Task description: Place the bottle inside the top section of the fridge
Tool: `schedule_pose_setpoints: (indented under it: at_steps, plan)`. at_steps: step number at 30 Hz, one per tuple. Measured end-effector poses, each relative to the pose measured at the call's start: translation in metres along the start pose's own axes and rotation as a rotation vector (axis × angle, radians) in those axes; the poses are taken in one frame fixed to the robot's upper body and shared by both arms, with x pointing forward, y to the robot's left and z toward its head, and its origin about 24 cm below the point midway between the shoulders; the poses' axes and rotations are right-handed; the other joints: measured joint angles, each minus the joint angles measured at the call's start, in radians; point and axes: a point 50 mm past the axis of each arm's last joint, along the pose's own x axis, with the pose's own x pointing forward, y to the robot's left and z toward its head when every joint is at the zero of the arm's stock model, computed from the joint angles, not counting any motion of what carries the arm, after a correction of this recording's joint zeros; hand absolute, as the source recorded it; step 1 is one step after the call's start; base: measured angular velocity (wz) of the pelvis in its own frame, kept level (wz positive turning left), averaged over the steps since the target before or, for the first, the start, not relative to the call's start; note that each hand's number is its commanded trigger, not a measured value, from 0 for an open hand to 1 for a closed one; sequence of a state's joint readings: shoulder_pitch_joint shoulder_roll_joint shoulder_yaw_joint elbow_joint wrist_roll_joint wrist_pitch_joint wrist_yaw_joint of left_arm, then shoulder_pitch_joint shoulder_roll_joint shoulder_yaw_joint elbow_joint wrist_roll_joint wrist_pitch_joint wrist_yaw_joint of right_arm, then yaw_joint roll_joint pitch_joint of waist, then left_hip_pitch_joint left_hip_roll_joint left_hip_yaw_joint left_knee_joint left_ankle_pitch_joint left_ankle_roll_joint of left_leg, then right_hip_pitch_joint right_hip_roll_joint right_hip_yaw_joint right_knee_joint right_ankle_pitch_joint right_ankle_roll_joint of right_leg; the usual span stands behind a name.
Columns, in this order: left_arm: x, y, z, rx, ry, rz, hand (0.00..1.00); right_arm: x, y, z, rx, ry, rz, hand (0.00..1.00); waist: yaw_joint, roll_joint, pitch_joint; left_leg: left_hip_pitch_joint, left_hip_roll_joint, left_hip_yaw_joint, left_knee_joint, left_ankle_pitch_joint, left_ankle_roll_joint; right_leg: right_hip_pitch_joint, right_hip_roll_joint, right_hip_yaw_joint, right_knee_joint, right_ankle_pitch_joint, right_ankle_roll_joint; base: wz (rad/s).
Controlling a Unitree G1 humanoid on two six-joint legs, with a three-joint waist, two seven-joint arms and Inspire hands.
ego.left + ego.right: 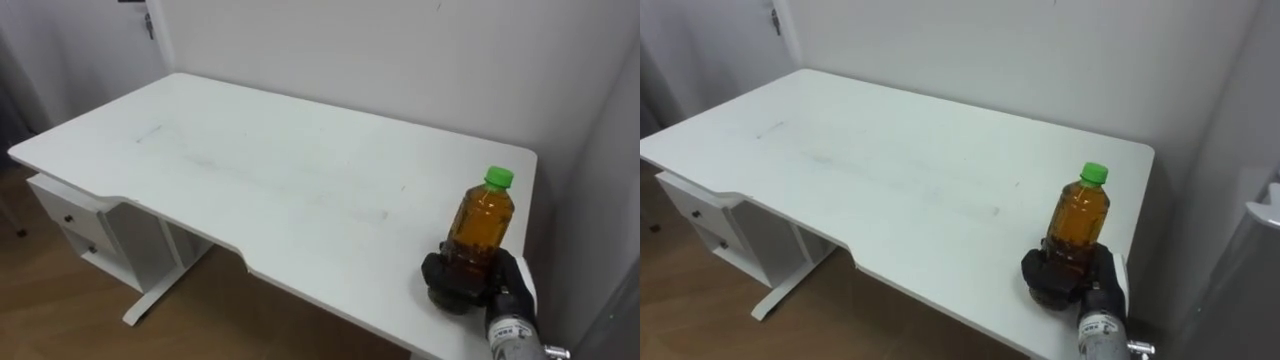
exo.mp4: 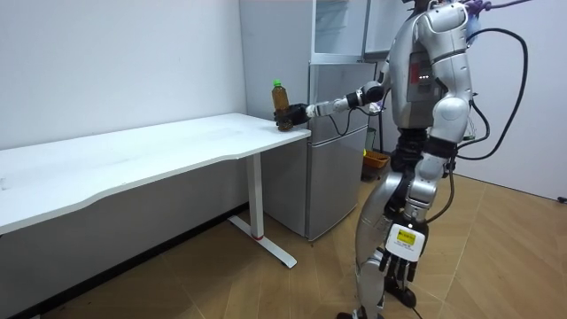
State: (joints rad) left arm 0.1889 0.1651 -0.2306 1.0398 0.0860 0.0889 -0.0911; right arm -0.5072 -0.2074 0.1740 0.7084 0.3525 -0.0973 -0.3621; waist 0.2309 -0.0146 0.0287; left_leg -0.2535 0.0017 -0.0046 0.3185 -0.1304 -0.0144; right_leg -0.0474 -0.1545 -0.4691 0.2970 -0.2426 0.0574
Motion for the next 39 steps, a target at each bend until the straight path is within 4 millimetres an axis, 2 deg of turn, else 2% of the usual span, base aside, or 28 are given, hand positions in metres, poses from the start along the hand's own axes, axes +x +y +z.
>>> schedule_pose_setpoints:
  at_steps: [11,14,16,20,22,25,30,39]
  plan:
    - [-0.001,-0.002,-0.012,-0.032,0.021,-0.005,0.00,0.000,0.003,0.003,0.014,-0.010,0.017,1.00,-0.006,0.000,-0.0012,-0.001,0.001,-0.002,0.000,0.000,0.000,0.008,0.004,0.002,-0.005,0.001,-0.001,0.00]
    - [-0.002,0.002,-0.015,-0.061,0.024,0.008,0.00,-0.003,0.007,0.016,0.029,-0.064,0.050,1.00,-0.016,-0.001,-0.0022,-0.001,0.000,-0.002,-0.002,0.000,-0.001,0.007,0.004,0.002,-0.005,0.001,-0.001,0.00]
    - [-0.002,0.003,-0.016,-0.070,0.029,0.015,0.00,-0.006,0.013,0.033,0.052,-0.136,0.091,1.00,-0.036,-0.002,-0.0033,0.005,-0.001,-0.001,-0.005,0.000,-0.001,0.011,0.003,0.003,-0.006,0.001,-0.001,0.00]
    - [-0.003,0.007,-0.017,-0.088,0.016,0.030,0.00,-0.011,0.011,0.050,0.062,-0.217,0.124,1.00,-0.059,-0.012,-0.0089,0.034,-0.002,0.000,-0.007,0.000,-0.001,0.044,0.003,0.002,-0.014,0.002,0.001,0.02]
    - [-0.006,0.009,-0.023,-0.111,0.012,0.045,0.00,-0.019,0.010,0.054,0.069,-0.251,0.148,1.00,-0.074,-0.023,-0.0180,0.070,-0.004,0.002,-0.022,0.000,-0.001,0.085,0.008,0.002,-0.045,0.003,0.004,0.00]
    - [-0.008,0.012,-0.029,-0.148,0.023,0.062,0.00,-0.034,0.005,0.054,0.075,-0.287,0.177,1.00,-0.072,-0.032,-0.0257,0.123,-0.003,0.014,-0.054,0.002,-0.004,0.114,0.010,0.020,-0.056,0.004,0.005,-0.14]
    - [-0.010,0.015,-0.036,-0.171,0.037,0.077,0.00,-0.043,0.004,0.066,0.051,-0.332,0.241,1.00,-0.096,-0.031,-0.0272,0.156,0.005,0.029,-0.069,0.005,-0.009,0.132,0.016,0.040,-0.060,0.005,0.002,-0.13]
    - [-0.010,0.021,-0.035,-0.171,0.037,0.096,0.00,-0.058,0.007,0.100,0.001,-0.484,0.348,1.00,-0.121,-0.036,-0.0262,0.178,0.009,0.058,-0.083,0.004,-0.009,0.134,0.016,0.070,-0.064,0.007,0.001,-0.09]
